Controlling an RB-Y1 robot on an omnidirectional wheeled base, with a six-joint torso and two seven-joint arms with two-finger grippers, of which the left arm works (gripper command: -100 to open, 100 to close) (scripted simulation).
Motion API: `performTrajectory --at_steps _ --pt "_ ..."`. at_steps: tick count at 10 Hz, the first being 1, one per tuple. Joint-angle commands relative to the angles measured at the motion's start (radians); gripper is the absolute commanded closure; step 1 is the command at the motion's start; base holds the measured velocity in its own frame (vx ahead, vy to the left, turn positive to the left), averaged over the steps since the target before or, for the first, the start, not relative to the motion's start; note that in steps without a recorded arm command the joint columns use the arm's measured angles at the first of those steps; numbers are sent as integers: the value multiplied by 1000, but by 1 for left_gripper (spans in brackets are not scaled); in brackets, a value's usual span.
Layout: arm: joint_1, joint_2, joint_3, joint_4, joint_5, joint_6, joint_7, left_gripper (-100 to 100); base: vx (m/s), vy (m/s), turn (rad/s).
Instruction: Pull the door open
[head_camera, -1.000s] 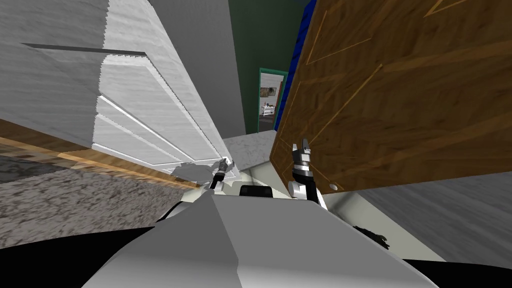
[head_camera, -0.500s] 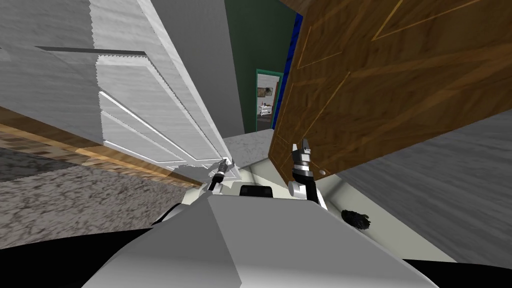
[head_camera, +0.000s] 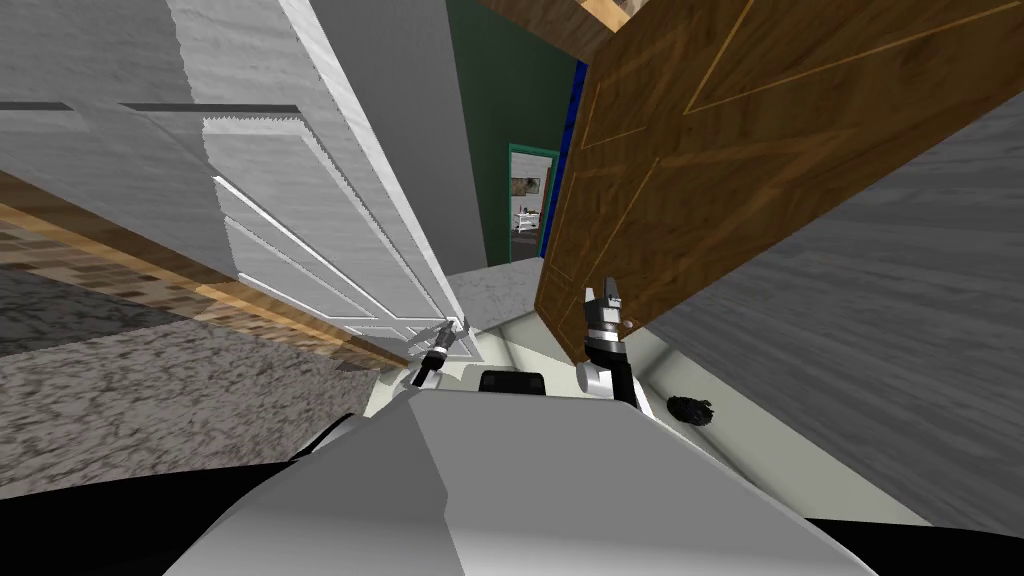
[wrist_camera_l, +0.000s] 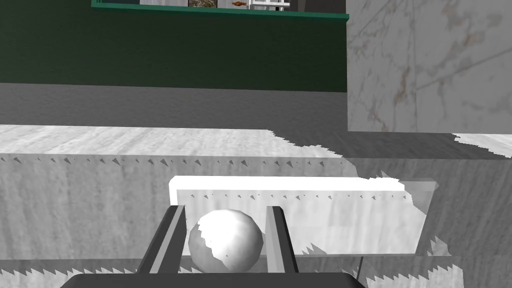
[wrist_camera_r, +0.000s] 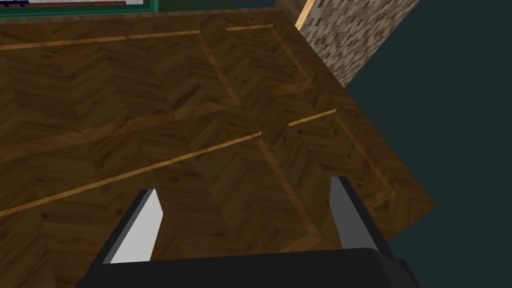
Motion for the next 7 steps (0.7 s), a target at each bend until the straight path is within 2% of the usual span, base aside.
performTrajectory --at_steps 1,4,5,6,7 --pt "5 11 -18 2 -8 -23 16 100 -231 61 -58" --pt "37 48 -70 -22 -31 -65 56 100 -250 88 -45" --pt "42 55 -79 -27 -35 -72 64 100 -225 96 -30" --pt "29 44 -76 -10 -35 -70 57 100 -103 31 -10" --pt "49 59 -89 1 -36 -102 71 100 -128 17 -144"
